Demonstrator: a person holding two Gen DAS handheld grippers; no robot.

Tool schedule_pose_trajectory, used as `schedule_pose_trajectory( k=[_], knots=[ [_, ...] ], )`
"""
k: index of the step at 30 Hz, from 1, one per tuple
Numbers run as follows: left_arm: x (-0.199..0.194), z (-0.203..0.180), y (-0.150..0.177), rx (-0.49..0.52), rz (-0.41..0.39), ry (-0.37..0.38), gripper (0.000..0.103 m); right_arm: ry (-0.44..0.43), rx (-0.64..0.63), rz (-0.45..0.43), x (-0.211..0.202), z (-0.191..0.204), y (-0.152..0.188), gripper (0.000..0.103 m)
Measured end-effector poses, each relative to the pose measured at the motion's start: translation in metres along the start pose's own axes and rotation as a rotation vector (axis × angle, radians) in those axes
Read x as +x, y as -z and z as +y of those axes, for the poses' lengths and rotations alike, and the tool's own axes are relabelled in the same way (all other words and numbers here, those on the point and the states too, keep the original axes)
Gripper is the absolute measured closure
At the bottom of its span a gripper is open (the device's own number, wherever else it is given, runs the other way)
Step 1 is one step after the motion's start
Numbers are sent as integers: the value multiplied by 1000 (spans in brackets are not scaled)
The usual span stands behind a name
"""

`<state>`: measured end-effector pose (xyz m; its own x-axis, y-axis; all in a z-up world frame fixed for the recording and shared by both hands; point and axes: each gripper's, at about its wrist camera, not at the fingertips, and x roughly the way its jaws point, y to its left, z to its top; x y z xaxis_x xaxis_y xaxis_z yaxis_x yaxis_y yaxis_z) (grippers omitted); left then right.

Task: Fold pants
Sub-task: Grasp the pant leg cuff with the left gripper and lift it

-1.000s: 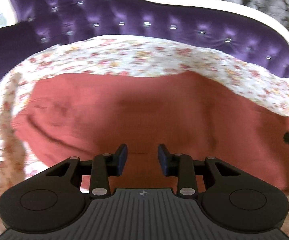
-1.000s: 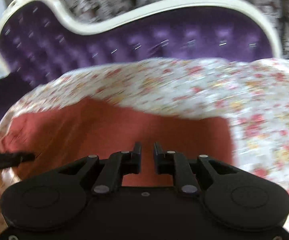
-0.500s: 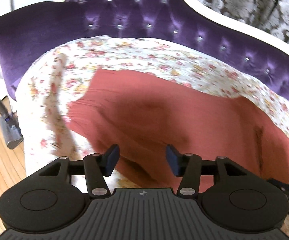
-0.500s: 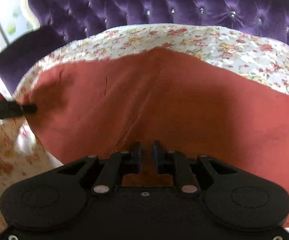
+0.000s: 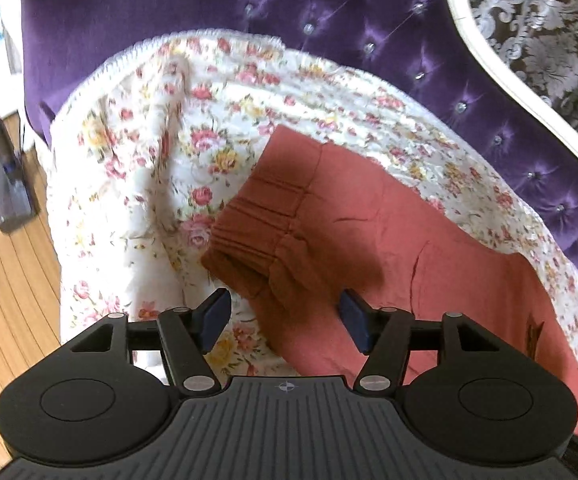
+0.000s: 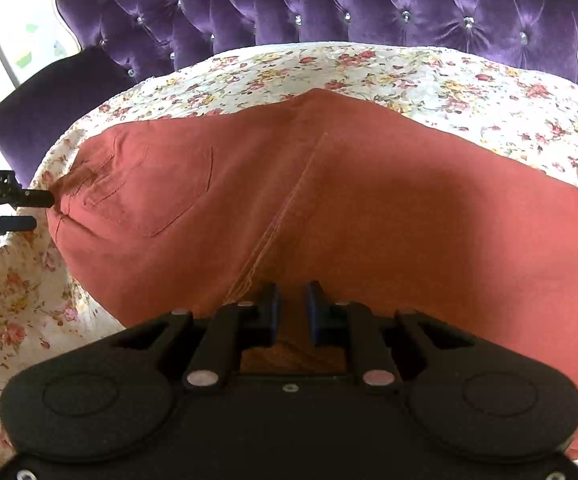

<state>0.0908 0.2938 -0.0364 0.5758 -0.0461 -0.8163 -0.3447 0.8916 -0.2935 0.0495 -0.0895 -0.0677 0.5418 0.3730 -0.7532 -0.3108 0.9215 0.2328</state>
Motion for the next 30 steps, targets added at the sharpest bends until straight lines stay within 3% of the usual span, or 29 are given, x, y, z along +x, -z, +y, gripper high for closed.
schedule_pose_trajectory(
  k=[8,10,12,13,15,18,25,30],
  knots=[
    [29,2,-11,-53,70,-9,43,-14,12,3,0,-2,-1,79],
    [31,6,-10,-90,56,-8,44,-14,10,3,0,-2,-1,79],
    [25,8,-7,-130,0,-7,63,-16,10,3,1,-2,-1,79],
    [22,6,-7,-121,-20,-17,67,-18,12,3,1,-3,-1,79],
    [13,0,-5,-90,-57,-14,76,-21,16,2,1,-3,-1,79],
    [-4,-16,-4,-24,-123,-29,81,-27,21,0,1,-4,0,79],
    [-65,-85,3,196,-311,-57,82,-54,51,-13,1,-11,3,79],
    [-100,-144,17,357,-410,-22,82,-98,87,-17,-1,-22,4,82]
  ],
)
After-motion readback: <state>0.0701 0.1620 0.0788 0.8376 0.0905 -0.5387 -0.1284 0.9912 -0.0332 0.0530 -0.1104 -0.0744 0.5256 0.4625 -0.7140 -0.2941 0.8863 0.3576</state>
